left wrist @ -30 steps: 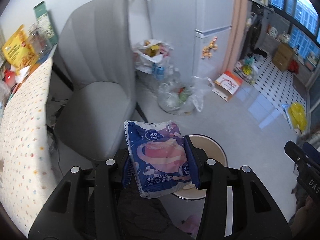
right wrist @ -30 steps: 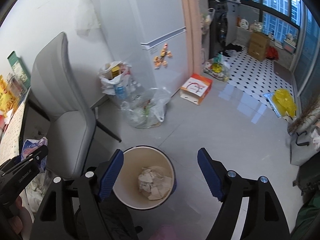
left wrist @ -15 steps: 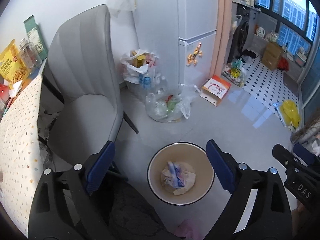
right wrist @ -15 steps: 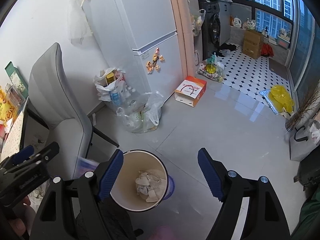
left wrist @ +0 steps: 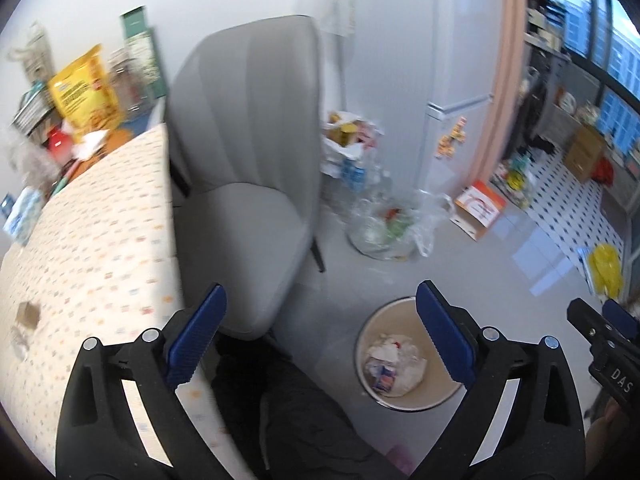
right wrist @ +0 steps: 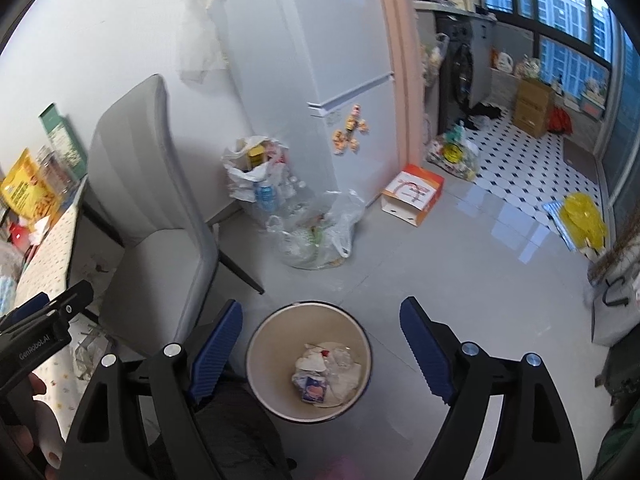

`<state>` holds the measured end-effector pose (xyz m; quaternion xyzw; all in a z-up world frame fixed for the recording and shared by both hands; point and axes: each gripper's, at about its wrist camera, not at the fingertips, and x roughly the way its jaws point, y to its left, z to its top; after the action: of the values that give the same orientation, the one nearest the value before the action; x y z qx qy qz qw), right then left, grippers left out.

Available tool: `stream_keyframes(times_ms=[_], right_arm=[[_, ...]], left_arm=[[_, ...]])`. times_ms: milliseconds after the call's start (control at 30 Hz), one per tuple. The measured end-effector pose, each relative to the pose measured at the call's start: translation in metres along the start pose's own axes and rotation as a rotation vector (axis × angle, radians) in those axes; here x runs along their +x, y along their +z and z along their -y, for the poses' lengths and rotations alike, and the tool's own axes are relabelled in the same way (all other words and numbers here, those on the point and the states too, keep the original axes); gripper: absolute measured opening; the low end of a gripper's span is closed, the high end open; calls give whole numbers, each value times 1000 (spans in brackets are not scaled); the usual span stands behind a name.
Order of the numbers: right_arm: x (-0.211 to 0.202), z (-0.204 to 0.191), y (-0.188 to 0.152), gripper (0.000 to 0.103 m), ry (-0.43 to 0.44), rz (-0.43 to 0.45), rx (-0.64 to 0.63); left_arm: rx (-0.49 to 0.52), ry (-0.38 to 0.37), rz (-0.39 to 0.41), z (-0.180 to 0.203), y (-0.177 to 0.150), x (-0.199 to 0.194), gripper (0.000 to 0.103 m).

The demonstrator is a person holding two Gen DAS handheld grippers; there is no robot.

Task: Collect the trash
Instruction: 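Move both tools back over the table toward the blister pack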

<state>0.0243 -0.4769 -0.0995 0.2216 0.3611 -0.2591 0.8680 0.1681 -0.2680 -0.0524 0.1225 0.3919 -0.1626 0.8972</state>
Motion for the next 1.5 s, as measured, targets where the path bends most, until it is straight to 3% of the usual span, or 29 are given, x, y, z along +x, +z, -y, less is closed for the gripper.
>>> stream_keyframes(times_ms=[833,1500], right_arm=[[-78,-194,-28,83,230,68,-280],[-143,-310,-87,83,369,81,-485]], left_arm=[[-313,178,94,-203,-44,-72,95],[-525,263,133,-316,-114,-127,95]])
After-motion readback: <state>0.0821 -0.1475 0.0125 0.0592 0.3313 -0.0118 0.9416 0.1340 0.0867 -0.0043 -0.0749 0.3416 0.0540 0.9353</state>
